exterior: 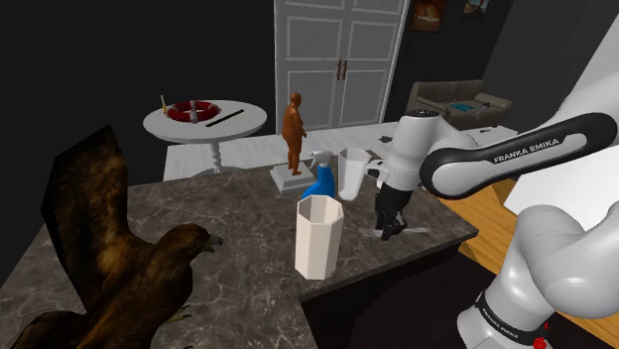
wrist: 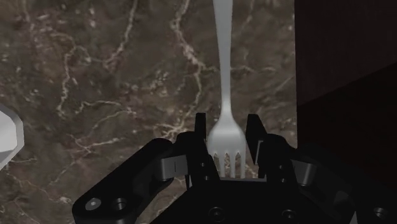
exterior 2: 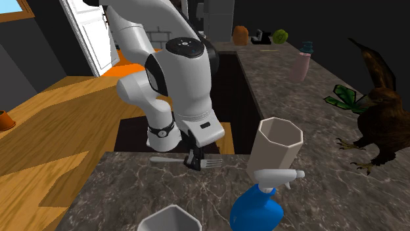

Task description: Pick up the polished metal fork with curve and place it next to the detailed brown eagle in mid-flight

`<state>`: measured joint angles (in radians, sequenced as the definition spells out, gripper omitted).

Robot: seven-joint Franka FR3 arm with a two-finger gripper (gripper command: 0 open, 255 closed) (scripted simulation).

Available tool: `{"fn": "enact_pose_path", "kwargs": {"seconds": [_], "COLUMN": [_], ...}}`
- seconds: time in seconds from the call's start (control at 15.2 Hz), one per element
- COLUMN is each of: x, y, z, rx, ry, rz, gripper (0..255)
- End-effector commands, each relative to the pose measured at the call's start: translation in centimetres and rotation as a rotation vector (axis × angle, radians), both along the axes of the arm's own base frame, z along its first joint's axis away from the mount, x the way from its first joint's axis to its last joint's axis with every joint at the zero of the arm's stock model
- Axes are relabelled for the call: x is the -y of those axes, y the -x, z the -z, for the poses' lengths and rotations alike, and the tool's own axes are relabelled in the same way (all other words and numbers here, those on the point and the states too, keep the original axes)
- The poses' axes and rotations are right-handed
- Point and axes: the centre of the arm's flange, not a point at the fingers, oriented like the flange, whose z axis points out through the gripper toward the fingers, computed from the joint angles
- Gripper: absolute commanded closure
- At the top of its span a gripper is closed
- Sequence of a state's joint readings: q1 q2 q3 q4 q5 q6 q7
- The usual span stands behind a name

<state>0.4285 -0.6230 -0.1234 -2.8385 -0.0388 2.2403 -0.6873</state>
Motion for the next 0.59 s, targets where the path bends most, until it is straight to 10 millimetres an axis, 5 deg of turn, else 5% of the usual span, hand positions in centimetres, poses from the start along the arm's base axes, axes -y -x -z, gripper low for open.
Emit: {"fn": "enact_pose_path", "kwargs": {"seconds": [0.0,0.53], "x": [0.1,0.1], "y": [0.1,0.1], "z": [-1.1,-5.4], "rx": [-0.001,-0.001], "ry": [0.0,0.0], "rz": [0.0,0.0], "gripper": [255,255]}}
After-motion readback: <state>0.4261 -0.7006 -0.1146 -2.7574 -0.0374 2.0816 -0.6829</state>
